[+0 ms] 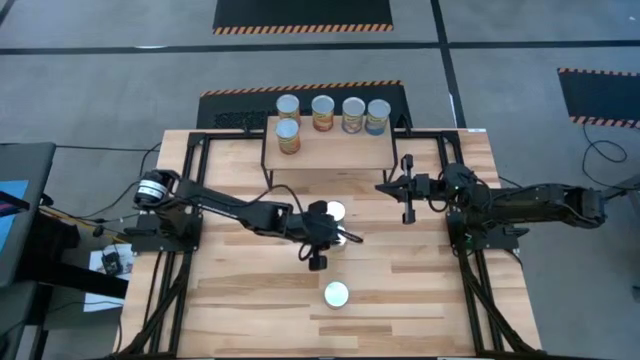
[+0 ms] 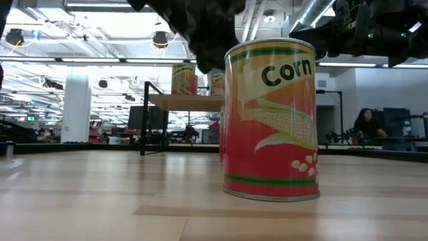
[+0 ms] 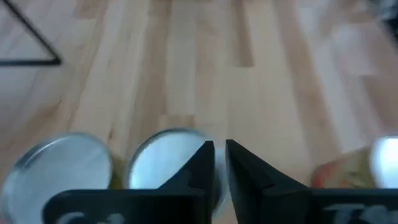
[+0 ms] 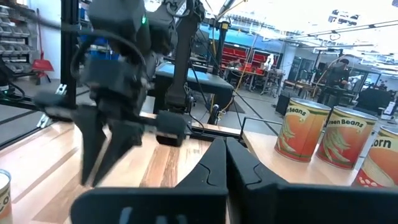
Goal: Pick and place cans onto a shelf
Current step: Put the canned carrots on the shelf
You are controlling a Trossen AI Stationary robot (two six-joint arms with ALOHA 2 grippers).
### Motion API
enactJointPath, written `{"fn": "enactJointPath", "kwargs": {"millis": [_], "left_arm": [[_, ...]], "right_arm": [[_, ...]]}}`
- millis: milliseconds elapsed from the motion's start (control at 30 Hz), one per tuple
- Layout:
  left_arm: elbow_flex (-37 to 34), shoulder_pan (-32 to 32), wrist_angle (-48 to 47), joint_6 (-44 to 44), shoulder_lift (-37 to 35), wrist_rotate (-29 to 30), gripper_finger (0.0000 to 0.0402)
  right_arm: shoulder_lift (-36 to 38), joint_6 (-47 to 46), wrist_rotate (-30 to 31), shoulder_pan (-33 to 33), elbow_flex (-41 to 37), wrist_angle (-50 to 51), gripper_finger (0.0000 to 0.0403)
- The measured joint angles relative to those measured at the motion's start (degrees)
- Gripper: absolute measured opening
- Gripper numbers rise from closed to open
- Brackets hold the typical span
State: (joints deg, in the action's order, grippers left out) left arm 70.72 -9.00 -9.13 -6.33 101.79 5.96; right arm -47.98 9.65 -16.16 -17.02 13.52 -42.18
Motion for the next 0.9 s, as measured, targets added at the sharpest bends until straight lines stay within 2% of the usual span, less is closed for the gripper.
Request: {"fn": "enactJointPath", "kwargs": {"millis": [133, 267, 367, 467, 567, 767, 900], "left_arm": [[0.00, -0.12, -0.59, 0.56, -2.44, -2.93, 0.0057], [0.00, -0.28, -0.71, 5.56, -7.08, -5.78, 0.0073], [-2.74, -1.54, 2.09, 9.74, -10.66, -7.12, 0.0058], [-8.36, -2.09, 7.14, 9.24, -13.93, -7.86, 0.0027], [-16.03, -1.86, 15.63, 7.26, -16.46, -8.06, 0.0005], [-30.93, -0.29, 38.74, 6.40, -18.96, -8.45, 0.0003], [-39.74, 2.79, 54.44, 7.34, -19.08, -11.78, 0.0001]], "right_arm": [[0.00, -0.01, 0.00, 0.00, 0.00, 0.03, 0.0010], [0.00, -0.02, -0.02, 0.02, 0.00, 0.09, 0.0018], [0.00, -0.10, -0.02, 0.02, 0.00, 0.18, 0.0024], [0.00, -0.20, -0.04, 0.25, 0.00, 0.97, 0.0028], [-0.05, -0.22, -0.02, 0.59, -0.02, 2.27, 0.0027], [-0.03, -0.21, 0.19, 2.13, -0.02, 2.96, 0.0009], [-0.01, -0.59, 4.68, 5.10, 2.26, 4.51, 0.0007]]}}
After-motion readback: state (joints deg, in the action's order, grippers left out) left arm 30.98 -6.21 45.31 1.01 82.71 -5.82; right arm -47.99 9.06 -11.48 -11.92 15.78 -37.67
